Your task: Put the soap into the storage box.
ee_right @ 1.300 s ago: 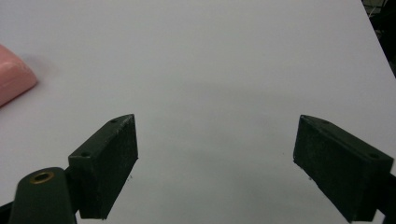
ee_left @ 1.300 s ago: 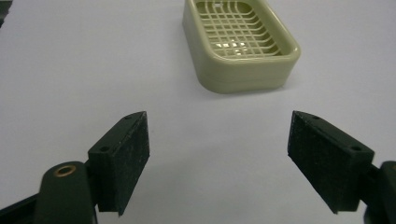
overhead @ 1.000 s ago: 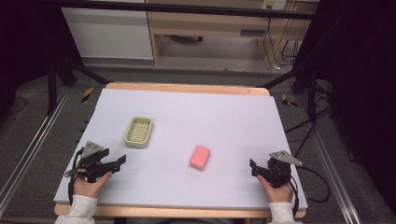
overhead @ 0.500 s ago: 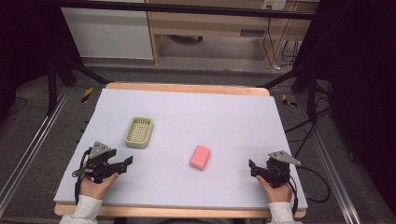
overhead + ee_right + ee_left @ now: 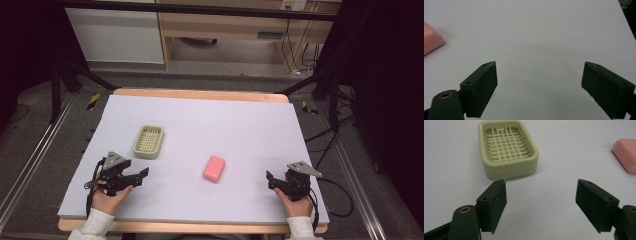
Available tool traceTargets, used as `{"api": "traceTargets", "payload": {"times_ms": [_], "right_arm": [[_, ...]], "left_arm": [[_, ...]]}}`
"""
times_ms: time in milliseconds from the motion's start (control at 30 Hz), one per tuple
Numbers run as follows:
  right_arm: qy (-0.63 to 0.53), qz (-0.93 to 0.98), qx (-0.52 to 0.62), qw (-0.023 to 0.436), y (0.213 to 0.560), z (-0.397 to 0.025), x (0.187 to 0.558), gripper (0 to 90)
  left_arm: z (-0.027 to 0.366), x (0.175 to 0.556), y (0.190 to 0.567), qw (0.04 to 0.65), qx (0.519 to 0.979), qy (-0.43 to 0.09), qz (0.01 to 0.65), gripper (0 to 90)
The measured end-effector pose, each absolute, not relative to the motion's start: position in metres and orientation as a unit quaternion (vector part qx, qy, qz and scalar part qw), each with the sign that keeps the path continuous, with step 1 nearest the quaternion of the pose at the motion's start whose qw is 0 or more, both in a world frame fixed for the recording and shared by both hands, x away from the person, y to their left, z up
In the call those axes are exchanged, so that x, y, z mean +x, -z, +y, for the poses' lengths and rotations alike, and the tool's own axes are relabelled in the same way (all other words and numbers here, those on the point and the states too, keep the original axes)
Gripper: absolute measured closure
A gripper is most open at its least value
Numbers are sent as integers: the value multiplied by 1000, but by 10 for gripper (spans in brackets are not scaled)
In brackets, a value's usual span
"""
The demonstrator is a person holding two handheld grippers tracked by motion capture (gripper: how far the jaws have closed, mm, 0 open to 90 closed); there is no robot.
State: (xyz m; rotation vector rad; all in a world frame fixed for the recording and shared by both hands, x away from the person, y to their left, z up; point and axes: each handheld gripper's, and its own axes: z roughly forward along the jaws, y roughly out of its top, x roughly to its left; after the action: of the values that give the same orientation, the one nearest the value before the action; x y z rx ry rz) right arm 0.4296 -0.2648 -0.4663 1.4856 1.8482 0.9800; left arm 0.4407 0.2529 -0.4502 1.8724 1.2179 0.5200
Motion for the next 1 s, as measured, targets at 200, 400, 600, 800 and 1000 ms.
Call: {"api": "traceTargets", "payload": {"times_ms": [200,400,600,800,1000], "right_arm": [[-365,691,554,286,466,-264,429,134],[-365,692,554,284,466,-263,430,133],[-365,691,555,286,466,-264,430,131],[-368,689,553,289,464,-263,429,128],[-368,687,555,290,464,-264,429,128]], "left_arm": [[248,442,448,416,745,-204,481,238],[243,443,445,418,746,-203,477,230],[240,444,439,425,744,-207,473,221],[234,446,434,427,747,-207,466,217],[225,450,429,430,750,-204,459,214]]}}
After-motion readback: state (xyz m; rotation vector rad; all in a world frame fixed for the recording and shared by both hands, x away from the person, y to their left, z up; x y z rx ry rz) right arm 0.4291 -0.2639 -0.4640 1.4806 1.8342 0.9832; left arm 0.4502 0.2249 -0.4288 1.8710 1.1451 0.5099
